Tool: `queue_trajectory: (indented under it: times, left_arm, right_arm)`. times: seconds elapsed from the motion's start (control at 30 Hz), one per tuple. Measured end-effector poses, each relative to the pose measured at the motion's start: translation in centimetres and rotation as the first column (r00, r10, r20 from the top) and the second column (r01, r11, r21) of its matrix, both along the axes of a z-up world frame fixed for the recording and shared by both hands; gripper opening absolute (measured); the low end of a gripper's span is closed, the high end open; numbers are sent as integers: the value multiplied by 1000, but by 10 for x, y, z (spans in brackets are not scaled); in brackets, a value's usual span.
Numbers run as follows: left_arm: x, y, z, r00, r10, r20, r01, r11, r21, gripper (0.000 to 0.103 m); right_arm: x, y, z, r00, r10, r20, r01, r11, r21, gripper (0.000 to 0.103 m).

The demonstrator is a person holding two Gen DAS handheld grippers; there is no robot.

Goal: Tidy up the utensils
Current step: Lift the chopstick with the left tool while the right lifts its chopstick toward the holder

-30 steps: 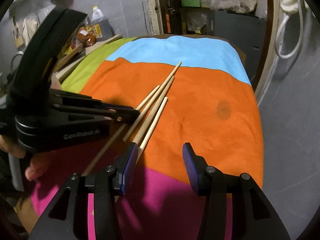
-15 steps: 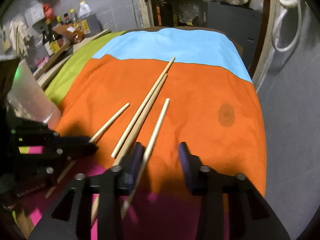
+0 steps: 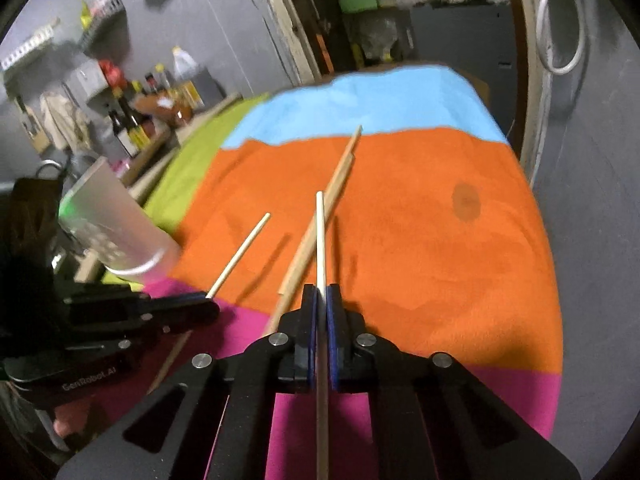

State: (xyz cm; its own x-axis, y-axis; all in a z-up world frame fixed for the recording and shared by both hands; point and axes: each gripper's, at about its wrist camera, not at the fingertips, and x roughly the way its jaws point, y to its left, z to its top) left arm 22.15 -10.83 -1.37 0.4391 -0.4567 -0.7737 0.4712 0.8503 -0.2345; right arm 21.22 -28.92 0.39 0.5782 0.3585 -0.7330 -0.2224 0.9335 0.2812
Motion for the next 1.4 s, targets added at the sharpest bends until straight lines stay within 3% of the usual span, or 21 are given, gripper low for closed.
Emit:
queue_trajectory:
  times: [0.13, 0.23, 0.53, 0.7, 0.87, 1.1, 1.27, 1.4]
  left_arm:
    - [-24, 9, 16, 994, 23, 109, -17, 998, -55, 2]
    - [-37, 17, 34, 974, 75, 213, -54, 993, -103, 2]
    - [-57, 46, 86, 879, 224, 420, -152, 968, -197, 2]
    - [-65, 69, 112, 816, 301, 493, -203, 949, -243, 2]
    - [-73, 108, 135, 748, 383, 542, -247, 919, -308, 3]
    - [-56, 169, 157, 654, 504, 564, -324, 861, -393, 3]
    - [-42, 214, 160, 606, 577, 548, -353, 812, -464, 3]
    - [-30, 235, 154, 580, 620, 528, -374, 779, -504, 3]
  right_arm:
    - [-21, 7, 18, 993, -16, 115, 14, 1000, 21, 3]
    - [-40, 14, 36, 969, -23, 247, 15, 999, 31, 3]
    - [-65, 51, 80, 848, -19, 529, -4, 999, 42, 3]
    - [-65, 72, 99, 771, -31, 637, -71, 988, 134, 3]
    - [-51, 95, 117, 724, -33, 689, -160, 964, 214, 3]
    - [-14, 130, 138, 712, -50, 700, -279, 895, 348, 3]
    - [6, 146, 136, 716, -93, 692, -290, 863, 415, 3]
    - [19, 162, 127, 702, -121, 702, -257, 876, 408, 3]
